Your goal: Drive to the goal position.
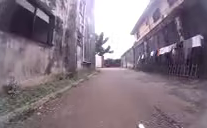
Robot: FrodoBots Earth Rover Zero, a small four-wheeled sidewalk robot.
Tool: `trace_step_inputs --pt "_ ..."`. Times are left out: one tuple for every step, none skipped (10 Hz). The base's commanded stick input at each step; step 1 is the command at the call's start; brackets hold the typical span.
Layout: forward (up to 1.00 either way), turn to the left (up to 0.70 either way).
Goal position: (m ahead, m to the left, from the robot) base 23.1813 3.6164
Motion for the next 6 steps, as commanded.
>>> trace_step_inputs --pt "0.70 0.00" --pt "0.70 0.00" --pt "0.70 0.00" --pt "0.70 0.00" --pt "0.70 0.00" --pt "0.70 0.00"
